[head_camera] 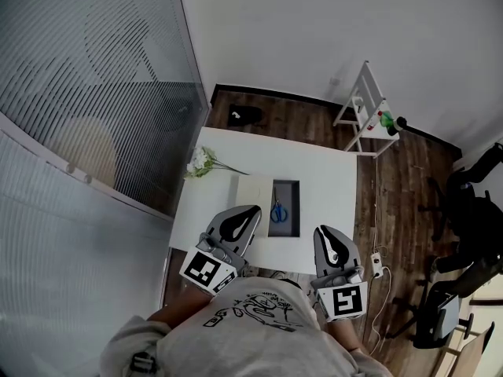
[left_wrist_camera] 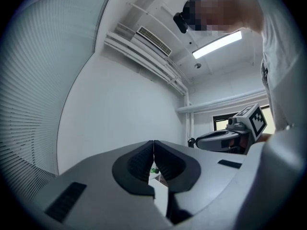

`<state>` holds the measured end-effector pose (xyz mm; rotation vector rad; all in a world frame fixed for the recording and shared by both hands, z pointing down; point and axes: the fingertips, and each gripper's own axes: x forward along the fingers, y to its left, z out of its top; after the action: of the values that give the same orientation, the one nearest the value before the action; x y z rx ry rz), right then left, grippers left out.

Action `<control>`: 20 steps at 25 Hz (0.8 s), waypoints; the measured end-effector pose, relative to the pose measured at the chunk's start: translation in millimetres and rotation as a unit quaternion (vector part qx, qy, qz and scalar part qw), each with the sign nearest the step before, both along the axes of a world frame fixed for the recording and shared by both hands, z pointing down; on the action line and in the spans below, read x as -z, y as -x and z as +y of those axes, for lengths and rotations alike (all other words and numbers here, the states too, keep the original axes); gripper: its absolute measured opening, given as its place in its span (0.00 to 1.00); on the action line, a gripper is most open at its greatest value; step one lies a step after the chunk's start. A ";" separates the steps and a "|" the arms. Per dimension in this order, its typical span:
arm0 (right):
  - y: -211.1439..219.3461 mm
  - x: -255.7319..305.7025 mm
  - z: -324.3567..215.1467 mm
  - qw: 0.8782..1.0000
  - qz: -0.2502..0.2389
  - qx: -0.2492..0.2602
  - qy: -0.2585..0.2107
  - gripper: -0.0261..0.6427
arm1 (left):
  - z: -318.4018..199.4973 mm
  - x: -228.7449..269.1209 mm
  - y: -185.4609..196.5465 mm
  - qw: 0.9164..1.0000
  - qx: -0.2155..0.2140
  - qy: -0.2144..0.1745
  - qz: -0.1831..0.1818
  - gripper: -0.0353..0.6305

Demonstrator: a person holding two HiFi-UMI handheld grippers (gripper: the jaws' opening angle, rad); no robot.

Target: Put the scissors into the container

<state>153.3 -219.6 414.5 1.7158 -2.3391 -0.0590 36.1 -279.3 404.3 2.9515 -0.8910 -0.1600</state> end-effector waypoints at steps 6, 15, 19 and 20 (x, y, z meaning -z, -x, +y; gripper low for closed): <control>0.2 5.5 -4.3 1.000 0.008 -0.005 -0.010 0.08 | -2.0 1.8 -1.9 1.000 0.003 0.000 0.003 0.09; -2.2 4.8 -7.1 1.000 0.014 -0.010 -0.014 0.08 | -2.5 4.5 -3.8 1.000 0.004 -0.003 0.002 0.09; 0.1 2.7 -7.6 1.000 0.012 -0.009 -0.010 0.08 | -3.0 3.7 -3.1 1.000 0.004 -0.003 0.001 0.09; 0.3 2.6 -7.9 1.000 0.011 -0.008 -0.010 0.08 | -3.0 3.7 -3.1 1.000 0.004 -0.003 0.001 0.09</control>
<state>152.9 -227.5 411.9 1.7354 -2.3159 -0.0996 39.2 -282.3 400.6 2.9530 -0.9052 -0.1672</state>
